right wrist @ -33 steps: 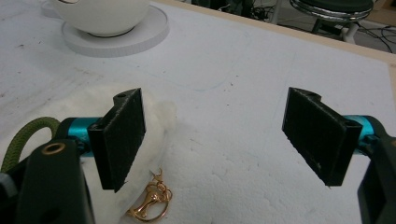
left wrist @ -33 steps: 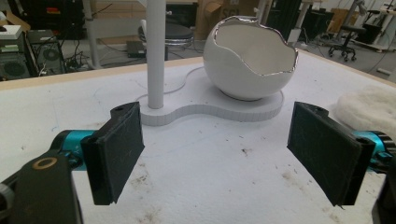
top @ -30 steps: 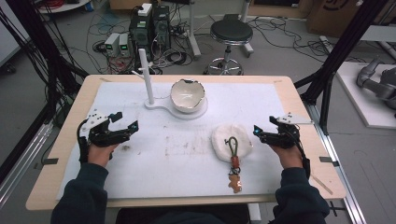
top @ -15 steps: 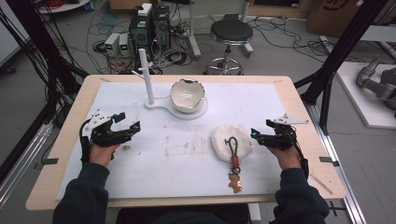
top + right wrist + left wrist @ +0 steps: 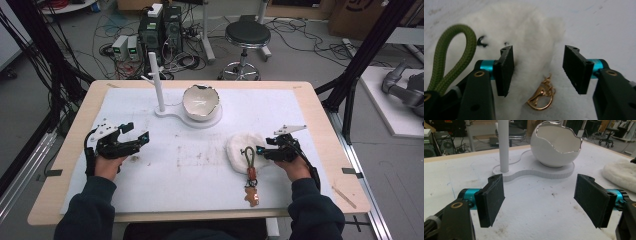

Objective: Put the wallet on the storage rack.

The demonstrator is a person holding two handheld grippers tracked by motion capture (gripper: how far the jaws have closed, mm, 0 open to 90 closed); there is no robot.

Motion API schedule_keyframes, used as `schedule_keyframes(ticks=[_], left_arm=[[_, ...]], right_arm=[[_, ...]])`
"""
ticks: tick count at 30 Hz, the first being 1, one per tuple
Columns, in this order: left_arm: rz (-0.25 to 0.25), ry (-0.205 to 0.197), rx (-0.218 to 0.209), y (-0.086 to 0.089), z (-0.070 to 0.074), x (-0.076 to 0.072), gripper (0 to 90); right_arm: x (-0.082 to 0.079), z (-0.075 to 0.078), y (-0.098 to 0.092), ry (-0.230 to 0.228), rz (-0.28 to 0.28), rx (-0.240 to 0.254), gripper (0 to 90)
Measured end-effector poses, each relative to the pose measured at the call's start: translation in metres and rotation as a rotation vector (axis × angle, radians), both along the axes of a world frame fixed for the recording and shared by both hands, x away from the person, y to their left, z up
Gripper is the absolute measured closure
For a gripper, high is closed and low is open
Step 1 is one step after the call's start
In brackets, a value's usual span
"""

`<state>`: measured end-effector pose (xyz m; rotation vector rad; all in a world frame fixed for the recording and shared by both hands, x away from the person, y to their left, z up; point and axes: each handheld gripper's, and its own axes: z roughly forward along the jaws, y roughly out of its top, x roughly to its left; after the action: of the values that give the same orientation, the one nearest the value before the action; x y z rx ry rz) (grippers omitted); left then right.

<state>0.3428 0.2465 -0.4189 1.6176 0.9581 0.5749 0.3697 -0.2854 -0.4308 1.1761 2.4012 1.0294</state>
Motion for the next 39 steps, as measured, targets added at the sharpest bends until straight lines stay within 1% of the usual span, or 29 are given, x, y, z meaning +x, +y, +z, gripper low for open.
schedule_keyframes(ticks=[1,3,5,6,7,8,9,11,12,13,14,15,16,17,18,19,20,21,23,24,27,28,30,31,33,34,37,39], left_arm=[[0.006,-0.001,-0.005,0.001,0.0,0.0,23.9],[0.007,0.0,-0.005,0.002,0.0,0.001,23.9],[0.009,0.006,-0.003,0.001,-0.001,0.001,23.9],[0.009,0.006,-0.003,0.001,-0.001,0.001,23.8],[0.009,0.008,-0.002,0.0,-0.001,0.002,23.9],[0.009,0.008,-0.002,0.0,-0.001,0.002,23.9],[0.005,0.009,0.003,-0.001,-0.002,0.002,24.0],[0.003,0.01,0.005,-0.002,-0.001,0.001,24.2],[0.003,0.01,0.005,-0.002,-0.001,0.001,24.3],[0.004,0.01,0.005,-0.002,-0.001,0.001,24.4],[0.006,0.009,0.006,-0.002,-0.001,0.001,24.4],[0.01,0.01,0.001,-0.001,-0.001,0.002,24.4],[0.01,0.01,0.001,-0.001,-0.001,0.002,24.5],[0.01,0.011,0.002,-0.001,-0.001,0.002,24.5],[0.013,0.012,0.0,-0.001,-0.001,0.001,24.5],[0.014,0.014,0.0,-0.001,-0.001,0.001,24.5],[0.014,0.014,0.0,-0.001,-0.001,0.001,24.5],[0.012,0.016,0.003,-0.001,-0.001,0.002,24.5],[0.006,0.019,-0.002,-0.001,-0.002,0.002,25.1],[0.006,0.019,-0.002,-0.001,-0.002,0.002,26.0],[0.006,0.017,-0.001,-0.002,-0.002,0.002,26.3],[0.006,0.017,-0.001,-0.002,-0.002,0.002,26.3],[0.006,0.017,-0.002,-0.001,-0.002,0.002,26.3],[0.008,0.019,-0.004,-0.001,-0.002,0.001,26.3],[0.008,0.019,-0.005,-0.001,-0.002,0.001,26.3],[0.006,0.018,-0.007,-0.001,-0.002,0.001,26.3],[0.005,0.018,-0.011,-0.002,-0.001,0.001,26.3],[-0.003,0.018,-0.024,-0.003,-0.001,0.001,26.3]], right_arm=[[0.002,-0.005,0.003,0.034,0.018,-0.013,48.4],[0.004,-0.005,0.004,0.035,0.027,-0.011,50.0],[0.004,-0.006,0.002,0.054,0.028,0.004,53.0],[0.004,-0.006,0.002,0.054,0.028,0.004,53.0],[0.005,-0.007,0.001,0.084,0.027,0.03,59.2],[0.005,-0.007,0.001,0.084,0.027,0.03,59.2],[0.006,-0.007,-0.001,0.116,0.018,0.057,67.6],[0.006,-0.007,-0.002,0.116,0.019,0.067,75.0],[0.006,-0.007,-0.002,0.116,0.019,0.067,75.0],[0.006,-0.005,-0.003,0.108,0.027,0.065,78.4],[0.006,-0.005,-0.003,0.108,0.027,0.065,78.4],[0.005,-0.002,-0.001,0.086,0.021,0.071,81.2],[0.005,-0.002,-0.001,0.086,0.021,0.071,81.2],[0.003,0.005,-0.001,0.026,0.012,0.093,82.1],[0.003,0.005,-0.001,0.026,0.012,0.093,82.1],[0.001,0.013,-0.002,-0.053,-0.006,0.125,82.3],[0.0,0.016,-0.002,-0.078,-0.014,0.138,82.4],[-0.002,0.021,-0.003,-0.13,-0.03,0.155,82.4],[-0.004,0.028,-0.004,-0.192,-0.051,0.178,82.5],[-0.005,0.031,-0.005,-0.217,-0.061,0.182,82.5],[-0.007,0.038,-0.007,-0.278,-0.087,0.194,82.6],[-0.007,0.038,-0.007,-0.278,-0.087,0.194,82.6],[-0.009,0.043,-0.007,-0.314,-0.097,0.205,82.7],[-0.012,0.048,-0.008,-0.333,-0.102,0.228,82.7],[-0.012,0.049,-0.008,-0.338,-0.104,0.234,82.7],[-0.013,0.052,-0.007,-0.343,-0.104,0.258,82.7],[-0.014,0.055,-0.005,-0.344,-0.096,0.274,82.7],[-0.016,0.06,0.001,-0.365,-0.079,0.291,82.7]])
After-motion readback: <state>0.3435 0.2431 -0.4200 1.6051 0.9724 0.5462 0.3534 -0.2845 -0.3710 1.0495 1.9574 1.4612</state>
